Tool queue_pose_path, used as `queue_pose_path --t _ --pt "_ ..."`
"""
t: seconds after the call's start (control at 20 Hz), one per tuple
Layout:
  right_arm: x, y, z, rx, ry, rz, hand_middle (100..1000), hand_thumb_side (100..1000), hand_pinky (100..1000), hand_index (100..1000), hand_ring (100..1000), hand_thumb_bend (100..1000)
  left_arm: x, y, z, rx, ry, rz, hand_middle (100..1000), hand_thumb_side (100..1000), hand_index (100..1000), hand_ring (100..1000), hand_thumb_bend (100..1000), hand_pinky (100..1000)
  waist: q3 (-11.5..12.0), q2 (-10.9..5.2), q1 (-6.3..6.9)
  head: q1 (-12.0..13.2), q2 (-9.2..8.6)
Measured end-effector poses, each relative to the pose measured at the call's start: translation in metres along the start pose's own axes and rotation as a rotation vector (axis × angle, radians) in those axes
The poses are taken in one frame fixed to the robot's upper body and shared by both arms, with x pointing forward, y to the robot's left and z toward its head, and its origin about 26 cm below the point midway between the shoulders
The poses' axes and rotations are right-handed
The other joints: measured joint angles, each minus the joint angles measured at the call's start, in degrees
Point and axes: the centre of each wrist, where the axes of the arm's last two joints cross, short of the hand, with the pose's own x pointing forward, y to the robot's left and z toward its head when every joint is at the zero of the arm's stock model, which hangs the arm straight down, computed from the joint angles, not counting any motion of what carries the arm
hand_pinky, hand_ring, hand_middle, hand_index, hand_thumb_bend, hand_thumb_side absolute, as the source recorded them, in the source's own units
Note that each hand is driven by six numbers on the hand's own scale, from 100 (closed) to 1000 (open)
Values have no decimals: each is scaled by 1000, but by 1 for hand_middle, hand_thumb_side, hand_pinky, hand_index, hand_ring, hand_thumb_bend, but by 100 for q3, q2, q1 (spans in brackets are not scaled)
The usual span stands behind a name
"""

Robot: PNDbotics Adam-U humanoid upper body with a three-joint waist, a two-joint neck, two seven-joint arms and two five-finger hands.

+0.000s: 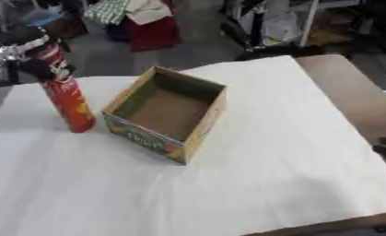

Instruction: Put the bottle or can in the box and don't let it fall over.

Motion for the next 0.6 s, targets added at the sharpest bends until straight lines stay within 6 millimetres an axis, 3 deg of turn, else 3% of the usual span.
queue_pose_path --t 0.6 --pt "0 -1 1 -8 4 1 765 727 960 995 795 100 4 1 0 42 -53 93 395 523 678 337 100 217 31 0 -21 -43 -2"
